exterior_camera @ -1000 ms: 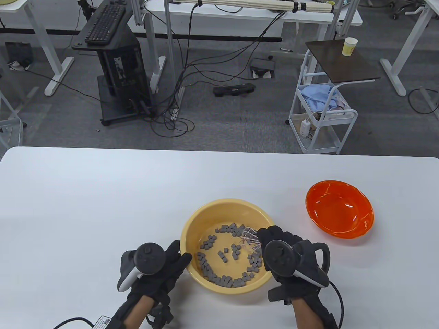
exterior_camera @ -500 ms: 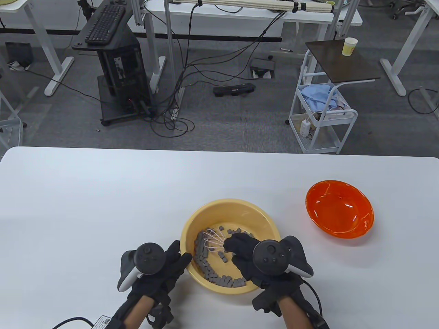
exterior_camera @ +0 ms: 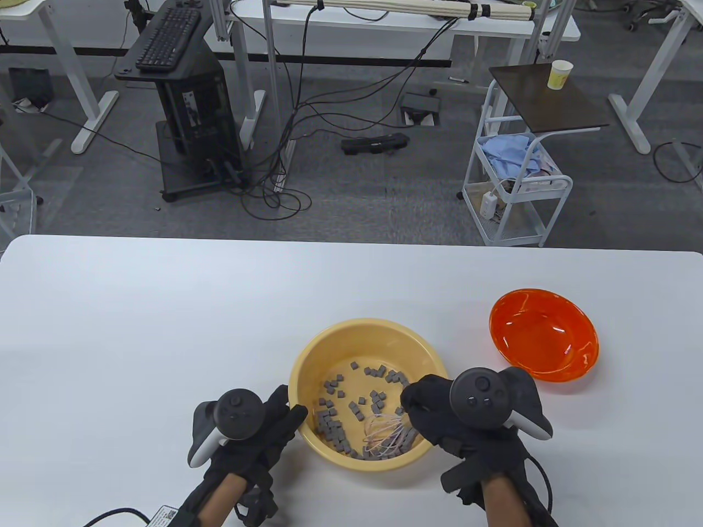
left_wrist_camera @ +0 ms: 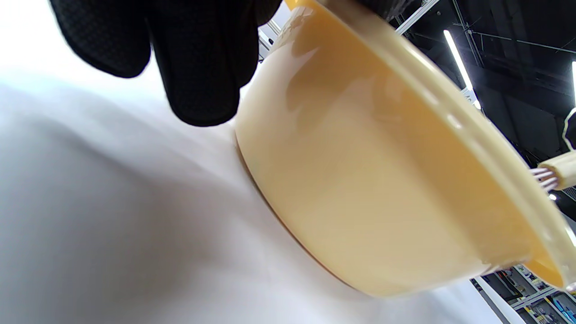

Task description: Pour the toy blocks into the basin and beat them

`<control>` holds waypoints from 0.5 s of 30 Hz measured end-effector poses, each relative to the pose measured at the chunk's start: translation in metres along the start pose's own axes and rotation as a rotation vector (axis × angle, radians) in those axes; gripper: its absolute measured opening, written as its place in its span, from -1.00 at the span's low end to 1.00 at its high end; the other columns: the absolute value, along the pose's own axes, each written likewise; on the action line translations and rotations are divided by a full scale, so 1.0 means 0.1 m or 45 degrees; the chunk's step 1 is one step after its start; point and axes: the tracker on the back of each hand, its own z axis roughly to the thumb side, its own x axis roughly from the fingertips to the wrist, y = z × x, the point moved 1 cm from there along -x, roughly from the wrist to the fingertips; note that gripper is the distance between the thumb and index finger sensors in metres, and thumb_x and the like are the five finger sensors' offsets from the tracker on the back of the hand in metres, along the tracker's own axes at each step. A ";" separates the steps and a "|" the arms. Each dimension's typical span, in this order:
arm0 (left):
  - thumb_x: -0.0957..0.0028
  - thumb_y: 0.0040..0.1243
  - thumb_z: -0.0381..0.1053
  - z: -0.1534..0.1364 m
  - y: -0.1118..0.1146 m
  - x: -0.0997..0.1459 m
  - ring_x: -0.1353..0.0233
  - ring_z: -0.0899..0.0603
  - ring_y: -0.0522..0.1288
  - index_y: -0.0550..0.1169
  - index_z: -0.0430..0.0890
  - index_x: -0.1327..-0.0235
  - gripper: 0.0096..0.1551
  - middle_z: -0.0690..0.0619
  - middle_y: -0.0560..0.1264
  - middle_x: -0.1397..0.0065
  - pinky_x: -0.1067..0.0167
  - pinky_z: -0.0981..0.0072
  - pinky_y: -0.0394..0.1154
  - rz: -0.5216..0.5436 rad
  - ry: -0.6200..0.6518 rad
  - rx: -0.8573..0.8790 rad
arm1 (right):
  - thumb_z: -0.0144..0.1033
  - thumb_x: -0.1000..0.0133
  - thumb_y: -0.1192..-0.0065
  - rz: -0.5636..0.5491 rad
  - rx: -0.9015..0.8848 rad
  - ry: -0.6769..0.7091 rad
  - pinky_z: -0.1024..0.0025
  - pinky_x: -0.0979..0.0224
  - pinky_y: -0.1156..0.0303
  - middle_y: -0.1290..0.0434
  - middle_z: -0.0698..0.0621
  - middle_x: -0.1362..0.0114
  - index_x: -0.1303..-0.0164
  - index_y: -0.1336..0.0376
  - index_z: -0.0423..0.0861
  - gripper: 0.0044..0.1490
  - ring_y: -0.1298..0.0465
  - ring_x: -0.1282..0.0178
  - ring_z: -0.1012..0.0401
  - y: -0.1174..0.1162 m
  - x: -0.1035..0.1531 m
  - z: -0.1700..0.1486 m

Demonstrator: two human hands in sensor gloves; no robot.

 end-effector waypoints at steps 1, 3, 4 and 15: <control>-0.52 -0.23 0.16 0.00 0.00 0.00 -0.33 -0.32 0.64 0.10 -0.54 -0.68 -0.13 -0.50 0.42 -0.50 -0.27 -0.37 0.47 0.000 0.000 0.002 | -0.45 -0.41 -0.29 -0.027 0.040 -0.035 0.00 -0.15 -0.57 -0.41 -0.40 -0.47 -0.37 -0.37 -0.28 -0.63 -0.60 0.09 -0.05 0.03 0.02 -0.02; -0.51 -0.22 0.16 0.00 0.00 0.00 -0.33 -0.32 0.64 0.10 -0.54 -0.68 -0.13 -0.50 0.41 -0.51 -0.27 -0.37 0.47 0.000 0.000 0.005 | -0.45 -0.41 -0.29 -0.064 0.100 -0.083 -0.01 -0.17 -0.56 -0.41 -0.40 -0.48 -0.37 -0.37 -0.28 -0.63 -0.60 0.07 -0.07 0.05 0.04 -0.04; -0.51 -0.22 0.16 0.00 0.00 0.00 -0.33 -0.32 0.64 0.10 -0.54 -0.68 -0.13 -0.50 0.42 -0.50 -0.27 -0.37 0.47 0.000 0.001 0.006 | -0.46 -0.41 -0.29 -0.084 0.140 -0.104 -0.02 -0.18 -0.56 -0.40 -0.39 -0.48 -0.38 -0.37 -0.27 -0.63 -0.60 0.07 -0.07 0.05 0.04 -0.04; -0.52 -0.22 0.15 -0.01 0.00 0.00 -0.33 -0.32 0.64 0.10 -0.55 -0.68 -0.13 -0.50 0.42 -0.50 -0.27 -0.37 0.47 -0.001 0.002 0.008 | -0.47 -0.44 -0.21 -0.223 0.334 -0.076 -0.16 -0.42 -0.47 -0.31 -0.39 -0.59 -0.49 -0.30 -0.25 -0.58 -0.55 -0.24 -0.23 -0.27 -0.16 0.05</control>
